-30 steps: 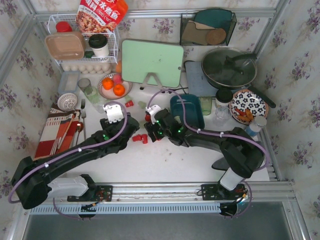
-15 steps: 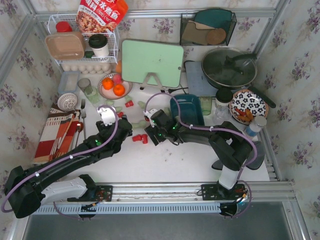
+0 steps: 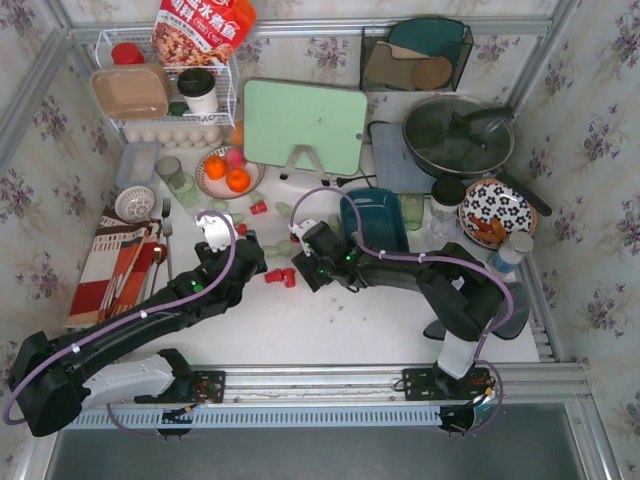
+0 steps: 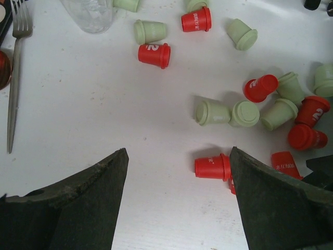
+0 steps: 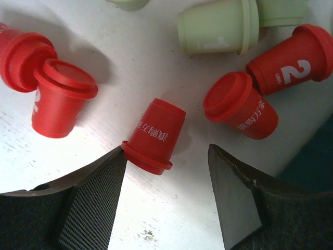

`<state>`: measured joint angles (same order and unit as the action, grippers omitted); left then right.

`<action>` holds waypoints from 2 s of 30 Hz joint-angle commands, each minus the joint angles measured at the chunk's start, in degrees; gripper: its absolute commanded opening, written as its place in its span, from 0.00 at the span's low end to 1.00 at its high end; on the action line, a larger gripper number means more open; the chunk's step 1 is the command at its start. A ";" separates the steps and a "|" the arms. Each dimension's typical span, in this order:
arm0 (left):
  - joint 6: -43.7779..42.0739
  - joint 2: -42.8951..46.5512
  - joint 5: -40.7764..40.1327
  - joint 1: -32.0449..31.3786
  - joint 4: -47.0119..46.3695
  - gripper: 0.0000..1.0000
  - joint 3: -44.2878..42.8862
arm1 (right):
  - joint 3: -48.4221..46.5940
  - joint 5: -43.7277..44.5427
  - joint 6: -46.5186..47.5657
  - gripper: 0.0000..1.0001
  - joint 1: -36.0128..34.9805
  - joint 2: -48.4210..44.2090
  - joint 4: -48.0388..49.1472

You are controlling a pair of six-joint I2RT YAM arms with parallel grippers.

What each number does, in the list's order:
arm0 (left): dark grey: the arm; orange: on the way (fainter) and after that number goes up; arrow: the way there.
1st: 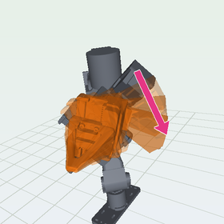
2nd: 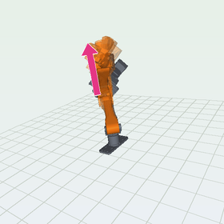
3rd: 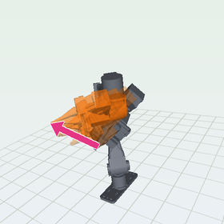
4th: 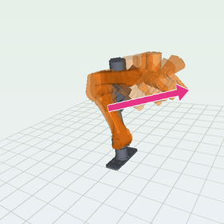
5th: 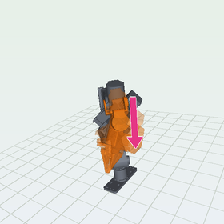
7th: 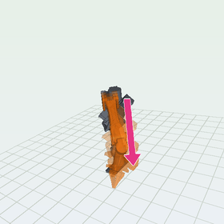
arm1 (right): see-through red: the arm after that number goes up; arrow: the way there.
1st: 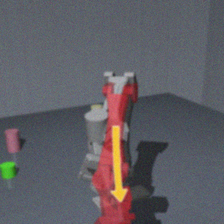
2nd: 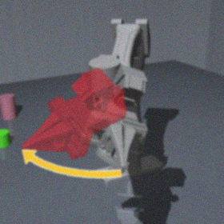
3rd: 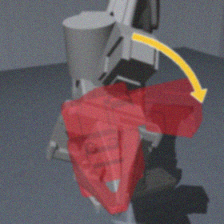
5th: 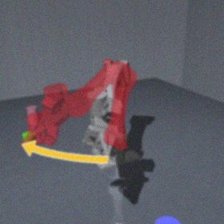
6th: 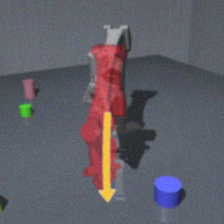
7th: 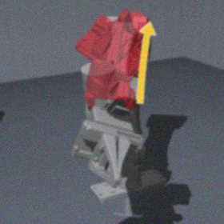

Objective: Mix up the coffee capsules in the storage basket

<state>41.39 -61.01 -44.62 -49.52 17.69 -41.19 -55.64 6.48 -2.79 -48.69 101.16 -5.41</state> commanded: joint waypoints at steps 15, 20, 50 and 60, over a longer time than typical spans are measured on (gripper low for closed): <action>-0.21 0.02 1.28 0.02 -1.52 0.81 -0.03 | 1.48 2.77 -5.53 0.67 -0.01 0.94 7.54; -0.08 -0.07 1.69 0.01 -1.48 0.81 -0.03 | 1.94 4.31 -6.37 0.65 -0.01 0.96 8.18; -2.28 -6.54 6.81 0.17 2.37 0.81 -5.05 | 26.85 27.96 -4.03 0.39 0.06 -32.08 35.49; -2.67 -12.16 18.44 1.44 2.65 0.81 -5.78 | 24.89 30.56 -10.30 0.45 7.24 -28.22 27.98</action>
<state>39.07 -71.79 -32.03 -48.27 20.82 -47.00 -29.54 36.58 -9.93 -43.13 70.98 24.34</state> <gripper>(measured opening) 0.812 0.449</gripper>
